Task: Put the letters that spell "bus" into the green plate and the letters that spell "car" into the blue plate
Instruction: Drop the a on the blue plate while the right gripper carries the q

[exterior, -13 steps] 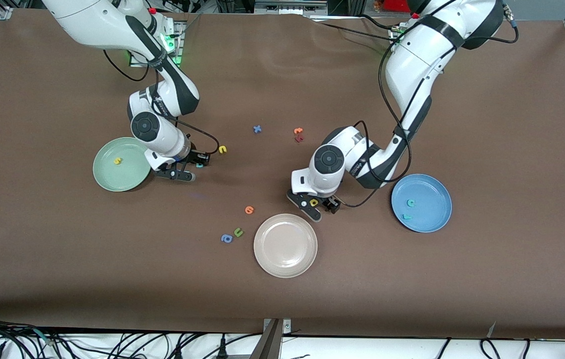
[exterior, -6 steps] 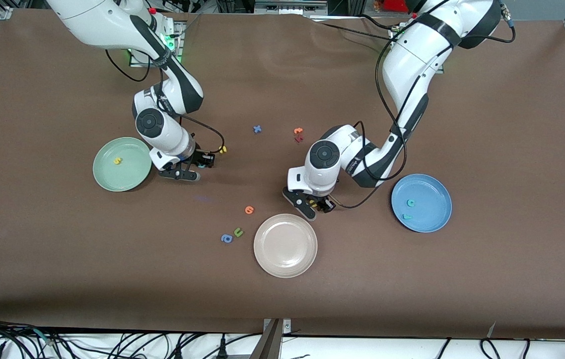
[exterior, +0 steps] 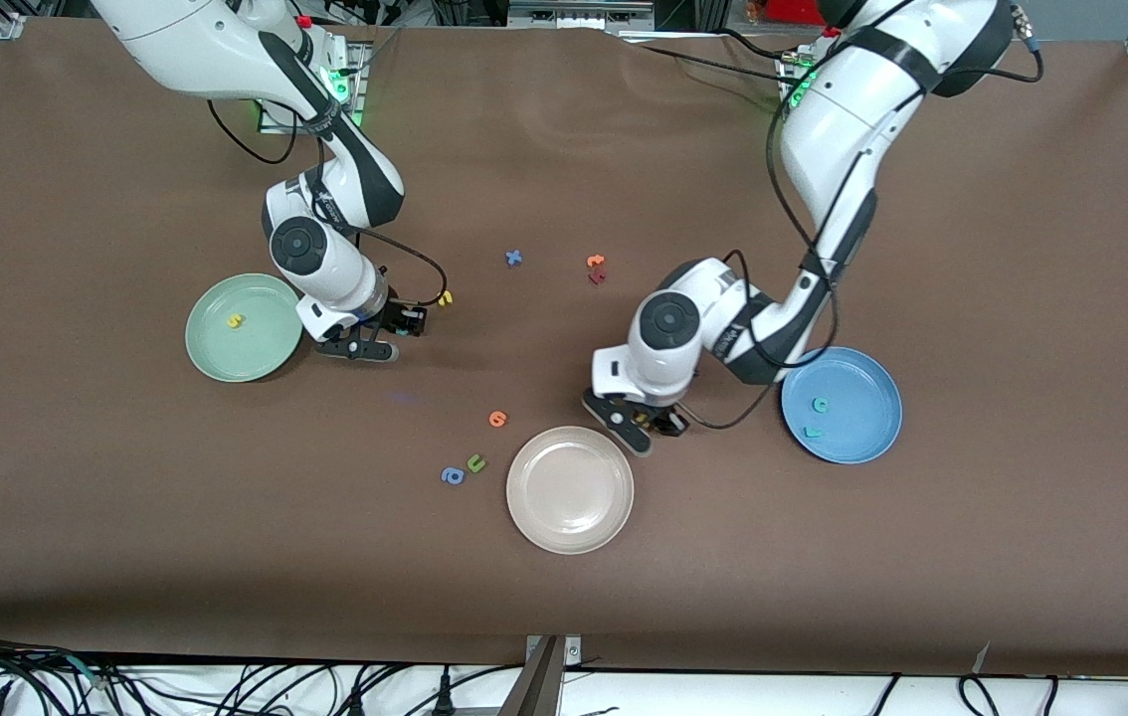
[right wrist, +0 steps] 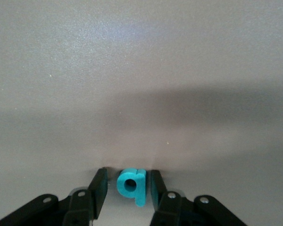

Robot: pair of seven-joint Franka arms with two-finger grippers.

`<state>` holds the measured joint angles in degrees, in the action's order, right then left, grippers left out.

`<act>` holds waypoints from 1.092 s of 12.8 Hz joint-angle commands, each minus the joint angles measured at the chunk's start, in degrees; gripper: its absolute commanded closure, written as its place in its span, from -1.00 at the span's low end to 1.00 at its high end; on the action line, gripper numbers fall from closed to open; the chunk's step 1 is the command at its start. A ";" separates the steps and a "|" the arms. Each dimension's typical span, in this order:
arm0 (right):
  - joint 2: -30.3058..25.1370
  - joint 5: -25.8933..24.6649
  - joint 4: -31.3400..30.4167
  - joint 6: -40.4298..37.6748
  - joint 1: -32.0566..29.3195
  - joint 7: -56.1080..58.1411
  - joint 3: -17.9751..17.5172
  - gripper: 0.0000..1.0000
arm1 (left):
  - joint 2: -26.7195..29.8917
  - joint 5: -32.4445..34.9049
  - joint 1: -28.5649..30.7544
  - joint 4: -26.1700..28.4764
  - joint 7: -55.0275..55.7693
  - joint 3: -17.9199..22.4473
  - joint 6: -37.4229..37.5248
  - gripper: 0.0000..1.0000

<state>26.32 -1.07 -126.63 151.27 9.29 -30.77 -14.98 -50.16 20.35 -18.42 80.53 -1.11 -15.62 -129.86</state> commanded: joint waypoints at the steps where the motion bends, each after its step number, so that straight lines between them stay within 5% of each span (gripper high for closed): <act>1: 1.19 -1.22 -0.02 1.66 0.02 0.54 0.48 0.06 | 4.70 1.01 6.70 0.94 -2.48 -4.23 9.15 0.65; 3: 1.37 -1.30 -0.11 2.01 -0.06 0.63 0.57 0.07 | 7.61 0.84 10.22 1.03 -8.70 -4.42 15.67 0.66; 9: 1.80 -1.30 -0.11 2.01 -0.15 0.63 0.75 0.74 | 11.39 1.53 21.32 8.40 -22.70 -5.65 17.72 0.59; 11: 1.11 -1.30 0.07 1.49 -0.33 0.54 0.92 0.76 | 12.45 1.63 22.63 10.26 -22.70 -5.74 17.45 -0.75; 12: -0.29 -1.30 0.07 0.96 -0.33 0.71 1.44 0.80 | 13.50 1.54 22.55 10.17 -22.79 -5.74 18.06 -1.00; 14: -3.10 -1.22 1.47 -4.55 -0.42 0.80 2.06 0.82 | 15.70 0.23 22.46 9.56 -22.09 -6.00 19.11 -1.00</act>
<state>25.74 -1.36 -126.13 150.88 9.15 -30.56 -13.61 -39.30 20.35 3.46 87.71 -23.47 -20.90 -111.77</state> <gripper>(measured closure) 0.722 0.330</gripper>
